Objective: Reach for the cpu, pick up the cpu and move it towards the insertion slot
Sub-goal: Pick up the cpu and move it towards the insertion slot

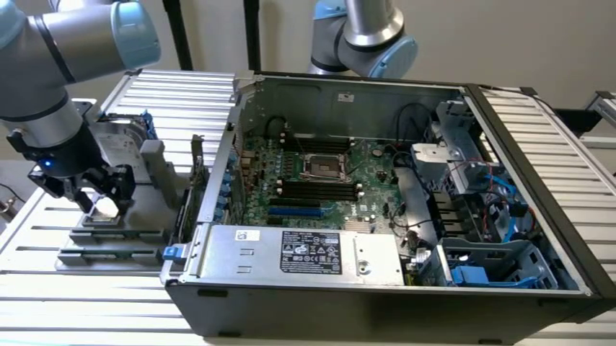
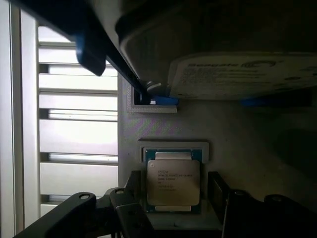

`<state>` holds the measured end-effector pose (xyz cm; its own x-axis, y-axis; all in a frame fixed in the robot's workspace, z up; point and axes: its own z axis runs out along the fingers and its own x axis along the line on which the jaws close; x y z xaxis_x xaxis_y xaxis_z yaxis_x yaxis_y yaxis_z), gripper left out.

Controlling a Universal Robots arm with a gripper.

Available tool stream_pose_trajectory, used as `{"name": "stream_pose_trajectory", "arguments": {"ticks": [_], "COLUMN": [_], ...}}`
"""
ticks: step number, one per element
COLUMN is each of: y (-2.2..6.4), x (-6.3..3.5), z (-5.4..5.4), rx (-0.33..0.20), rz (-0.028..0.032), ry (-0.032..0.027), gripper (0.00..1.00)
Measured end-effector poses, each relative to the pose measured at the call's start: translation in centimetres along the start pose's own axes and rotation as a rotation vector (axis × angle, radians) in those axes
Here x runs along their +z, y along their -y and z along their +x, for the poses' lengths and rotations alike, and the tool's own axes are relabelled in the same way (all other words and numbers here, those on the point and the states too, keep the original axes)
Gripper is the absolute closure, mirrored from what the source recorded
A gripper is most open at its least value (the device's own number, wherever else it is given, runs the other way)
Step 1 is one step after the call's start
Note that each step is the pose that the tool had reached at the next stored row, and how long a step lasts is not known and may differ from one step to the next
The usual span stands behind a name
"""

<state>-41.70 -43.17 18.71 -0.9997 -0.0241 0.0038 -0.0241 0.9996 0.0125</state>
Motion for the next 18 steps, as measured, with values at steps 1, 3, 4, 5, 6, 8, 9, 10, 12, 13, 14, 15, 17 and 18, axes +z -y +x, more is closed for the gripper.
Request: {"name": "stream_pose_trajectory", "arguments": {"ticks": [1,3,4,5,6,8,9,10,12,13,14,15,17,18], "y": [0.0,0.0,0.0,0.0,0.0,0.0,0.0,0.0,0.0,0.0,0.0,0.0,0.0,0.0], "x": [0.02,0.05,0.06,0.07,0.09,0.09,0.1,0.1,0.1,0.1,0.1,0.1,0.1,0.1], "z": [0.0,0.0,0.0,0.0,0.0,0.0,0.0,0.0,0.01,0.01,0.0,0.0,0.0,0.01], "rx": [0.0,0.0,0.0,0.0,0.0,0.0,0.0,0.0,0.0,0.0,0.0,0.0,0.0,0.0], "rz": [0.0001,0.0004,0.0004,0.0004,0.0004,0.0007,0.0009,0.001,0.0014,0.0015,0.0016,0.0016,0.0017,0.0017], "ry": [-0.0001,-0.0001,-0.0001,-0.0001,-0.0001,-0.0002,-0.0001,-0.0001,-0.0003,-0.0002,-0.0001,-0.0001,-0.0003,-0.0002], "gripper": [0.35,0.35,0.35,0.35,0.35,0.35,0.35,0.35,0.37,0.44,0.44,0.44,0.45,0.45]}}
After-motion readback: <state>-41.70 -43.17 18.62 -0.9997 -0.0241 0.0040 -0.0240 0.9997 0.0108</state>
